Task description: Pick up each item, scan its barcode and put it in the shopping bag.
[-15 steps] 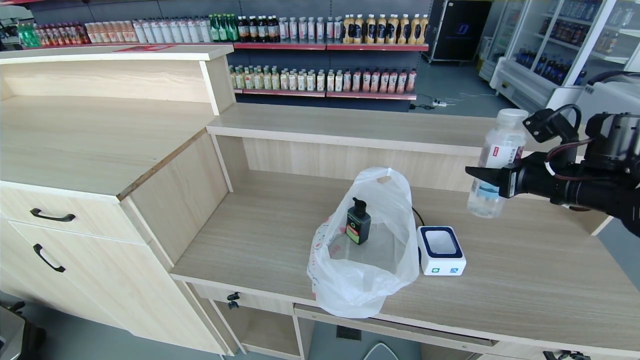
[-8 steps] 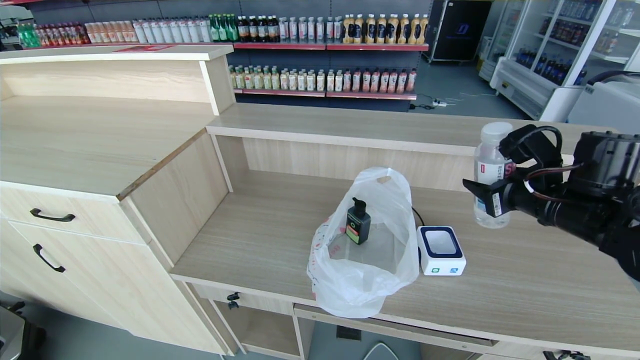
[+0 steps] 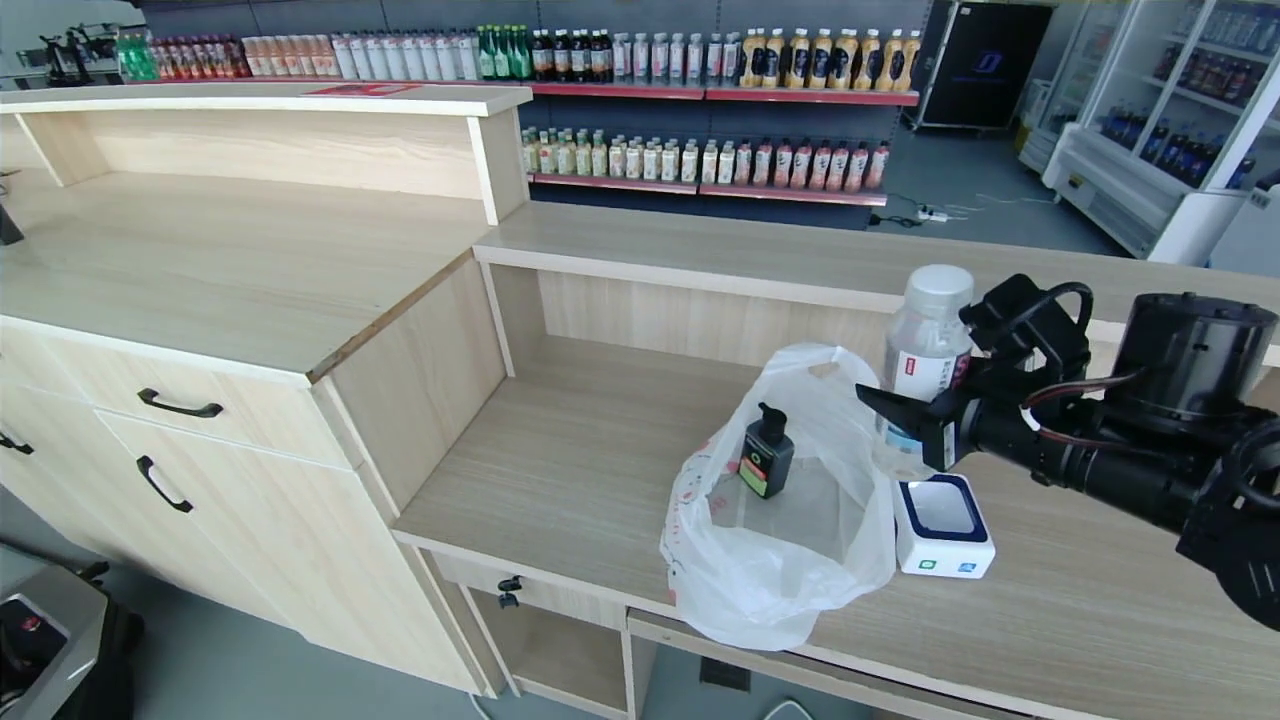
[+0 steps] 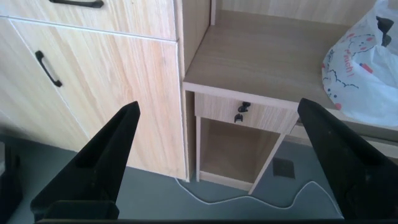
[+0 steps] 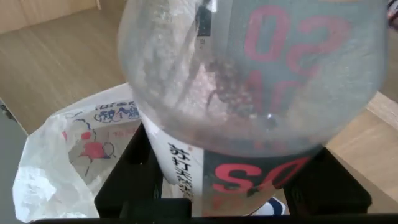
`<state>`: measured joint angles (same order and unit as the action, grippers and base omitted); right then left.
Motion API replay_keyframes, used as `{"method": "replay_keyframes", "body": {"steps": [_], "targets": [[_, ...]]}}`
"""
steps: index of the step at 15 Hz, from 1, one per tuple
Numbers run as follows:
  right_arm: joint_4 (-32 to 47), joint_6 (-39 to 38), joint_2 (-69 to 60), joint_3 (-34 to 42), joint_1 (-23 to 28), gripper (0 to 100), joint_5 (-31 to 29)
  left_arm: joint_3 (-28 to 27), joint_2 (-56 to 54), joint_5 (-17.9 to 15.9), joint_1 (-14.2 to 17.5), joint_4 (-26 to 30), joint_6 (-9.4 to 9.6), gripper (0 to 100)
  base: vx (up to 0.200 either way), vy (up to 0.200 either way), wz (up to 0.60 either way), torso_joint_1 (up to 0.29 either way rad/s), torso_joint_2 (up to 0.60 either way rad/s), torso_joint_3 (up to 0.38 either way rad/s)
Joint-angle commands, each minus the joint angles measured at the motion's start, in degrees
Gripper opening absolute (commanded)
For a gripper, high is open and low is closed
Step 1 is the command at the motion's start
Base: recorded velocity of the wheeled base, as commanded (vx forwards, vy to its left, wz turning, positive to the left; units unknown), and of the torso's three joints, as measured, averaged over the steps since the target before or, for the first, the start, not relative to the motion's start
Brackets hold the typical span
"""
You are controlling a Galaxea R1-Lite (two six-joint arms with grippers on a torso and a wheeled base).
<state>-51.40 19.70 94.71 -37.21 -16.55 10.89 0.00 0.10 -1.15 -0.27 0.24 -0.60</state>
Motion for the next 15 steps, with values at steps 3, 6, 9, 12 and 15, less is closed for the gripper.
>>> {"method": "replay_keyframes", "body": {"steps": [3,6,9,12,15], "targets": [[-2.0,-3.5,6.7,0.8,2.1,0,0.5,0.0,0.0,0.0,0.0,0.0,-0.02,100,0.000,0.000,0.00,0.000,0.00,0.000],[-7.0,-7.1,13.6,1.3,4.8,0,0.9,0.0,0.0,0.0,0.0,0.0,-0.02,100,0.000,0.000,0.00,0.000,0.00,0.000],[-9.7,-8.6,18.9,1.1,6.5,0,6.6,0.0,0.0,0.0,0.0,-0.1,-0.02,100,0.000,0.000,0.00,0.000,0.00,0.000],[-17.0,-8.6,22.7,1.0,6.2,0,13.7,0.0,0.0,0.0,0.0,0.0,-0.02,100,0.000,0.000,0.00,0.000,0.00,0.000],[-22.1,-8.4,25.4,1.3,5.9,0,17.3,0.0,0.0,0.0,0.0,0.0,-0.02,100,0.000,0.000,0.00,0.000,0.00,0.000]]}}
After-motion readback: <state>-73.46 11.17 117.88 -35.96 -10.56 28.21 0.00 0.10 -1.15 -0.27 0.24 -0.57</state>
